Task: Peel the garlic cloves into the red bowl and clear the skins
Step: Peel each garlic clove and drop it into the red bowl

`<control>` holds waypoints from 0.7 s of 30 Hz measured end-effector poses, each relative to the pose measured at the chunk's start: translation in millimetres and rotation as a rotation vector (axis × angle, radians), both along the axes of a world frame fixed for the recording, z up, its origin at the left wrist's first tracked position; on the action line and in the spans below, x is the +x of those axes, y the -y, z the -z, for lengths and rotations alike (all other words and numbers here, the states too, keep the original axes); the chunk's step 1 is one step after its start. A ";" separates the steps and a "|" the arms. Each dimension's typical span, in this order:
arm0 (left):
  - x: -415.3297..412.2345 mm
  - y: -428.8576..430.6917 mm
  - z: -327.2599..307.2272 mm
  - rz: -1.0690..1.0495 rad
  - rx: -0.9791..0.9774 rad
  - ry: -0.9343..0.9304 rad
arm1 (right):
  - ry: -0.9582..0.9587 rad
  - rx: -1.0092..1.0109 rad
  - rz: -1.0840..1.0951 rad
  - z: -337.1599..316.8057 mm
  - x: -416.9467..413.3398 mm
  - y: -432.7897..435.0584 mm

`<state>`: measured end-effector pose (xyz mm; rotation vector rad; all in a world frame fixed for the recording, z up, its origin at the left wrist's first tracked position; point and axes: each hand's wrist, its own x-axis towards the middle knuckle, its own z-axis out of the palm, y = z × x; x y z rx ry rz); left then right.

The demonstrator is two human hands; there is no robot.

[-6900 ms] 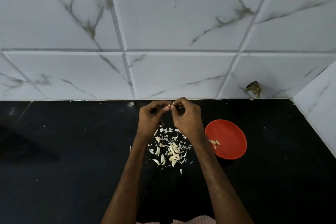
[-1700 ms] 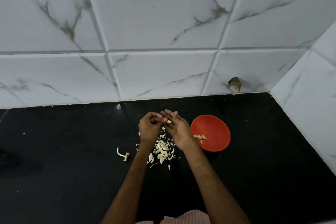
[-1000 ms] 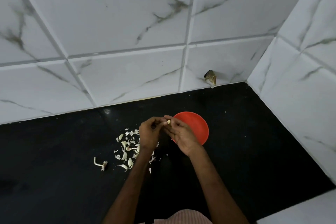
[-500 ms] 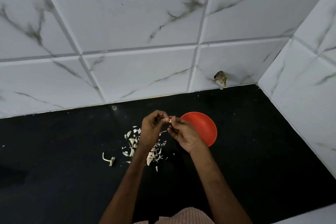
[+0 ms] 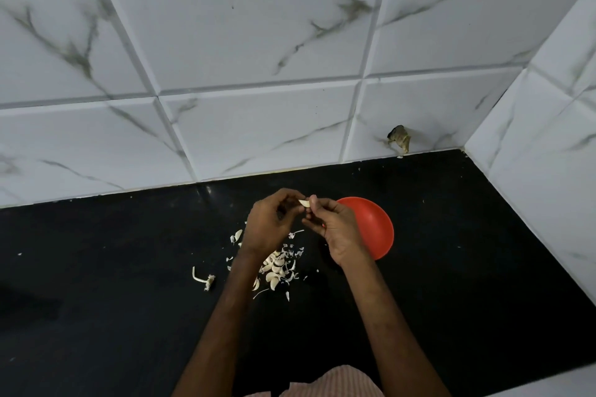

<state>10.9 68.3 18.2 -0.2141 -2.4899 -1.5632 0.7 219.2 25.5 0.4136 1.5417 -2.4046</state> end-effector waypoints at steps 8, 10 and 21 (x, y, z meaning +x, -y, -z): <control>1.5 -1.0 -10.5 0.027 -0.582 -0.221 | -0.125 0.271 -0.005 -5.2 -3.5 -2.3; 0.1 -3.5 -8.9 0.026 -0.603 -0.159 | -0.133 0.307 -0.020 -5.0 -4.9 -3.9; 10.2 -32.1 8.6 -0.094 -0.393 -0.095 | -0.035 0.309 -0.021 -11.2 -4.2 -0.1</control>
